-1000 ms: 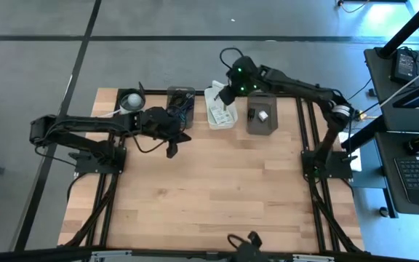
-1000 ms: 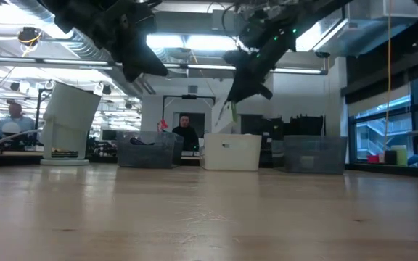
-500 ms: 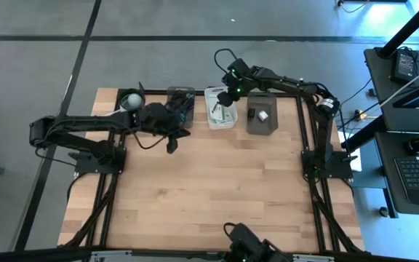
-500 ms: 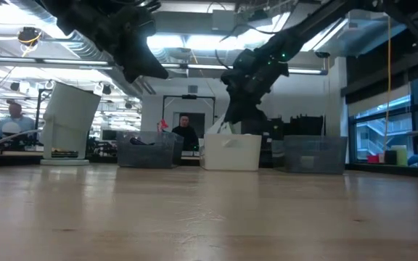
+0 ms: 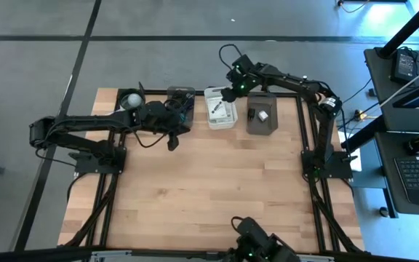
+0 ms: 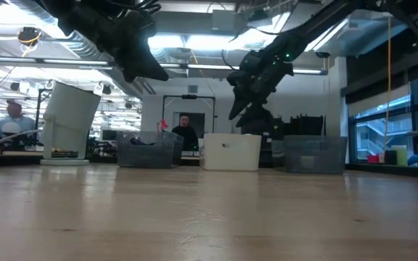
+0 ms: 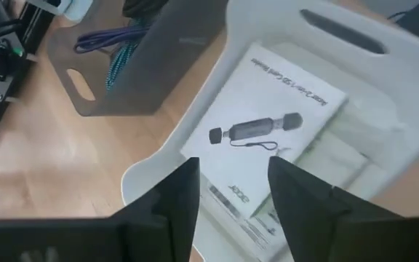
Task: Pick and place items into bin
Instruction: Return to Home Position
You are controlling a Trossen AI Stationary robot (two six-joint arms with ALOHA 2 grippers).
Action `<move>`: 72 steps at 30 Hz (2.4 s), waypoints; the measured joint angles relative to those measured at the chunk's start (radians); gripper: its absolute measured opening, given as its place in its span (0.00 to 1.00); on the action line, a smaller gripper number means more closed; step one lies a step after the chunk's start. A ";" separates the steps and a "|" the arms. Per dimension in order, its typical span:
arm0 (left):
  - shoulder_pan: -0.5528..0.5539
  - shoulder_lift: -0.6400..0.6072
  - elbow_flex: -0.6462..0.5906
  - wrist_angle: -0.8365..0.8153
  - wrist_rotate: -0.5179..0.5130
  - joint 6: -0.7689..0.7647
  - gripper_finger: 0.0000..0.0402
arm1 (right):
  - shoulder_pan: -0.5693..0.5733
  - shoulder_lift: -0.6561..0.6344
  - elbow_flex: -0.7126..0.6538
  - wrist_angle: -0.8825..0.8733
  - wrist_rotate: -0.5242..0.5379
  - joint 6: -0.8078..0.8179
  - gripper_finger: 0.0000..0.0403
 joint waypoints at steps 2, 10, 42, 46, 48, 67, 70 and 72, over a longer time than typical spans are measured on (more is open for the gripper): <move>0.000 0.000 0.000 0.000 -0.036 -0.001 0.01 | -0.015 -0.023 0.000 -0.028 0.008 -0.018 0.42; -0.003 0.000 0.000 0.006 -0.064 -0.125 0.01 | 0.002 -0.229 -0.006 -0.184 0.038 -0.179 0.37; -0.311 -0.277 -0.172 0.279 -0.129 0.089 0.01 | 0.567 -1.273 -0.948 0.372 0.273 0.350 0.02; -0.263 -0.400 -0.323 0.415 -0.104 0.055 0.01 | 0.566 -1.254 -0.948 0.403 0.305 0.303 0.02; -0.250 -0.466 -0.394 0.461 -0.103 0.019 0.01 | 0.566 -1.240 -0.948 0.400 0.306 0.248 0.02; -0.269 -0.911 -0.505 0.181 -0.150 0.044 0.01 | 0.566 -1.100 -0.948 0.410 0.306 0.188 0.02; -0.269 -0.967 -0.527 0.187 -0.133 0.056 0.01 | 0.566 -1.089 -0.948 0.436 0.306 0.188 0.02; -0.269 -1.005 -0.570 0.186 -0.133 0.029 0.01 | 0.566 -1.085 -0.948 0.450 0.306 0.188 0.02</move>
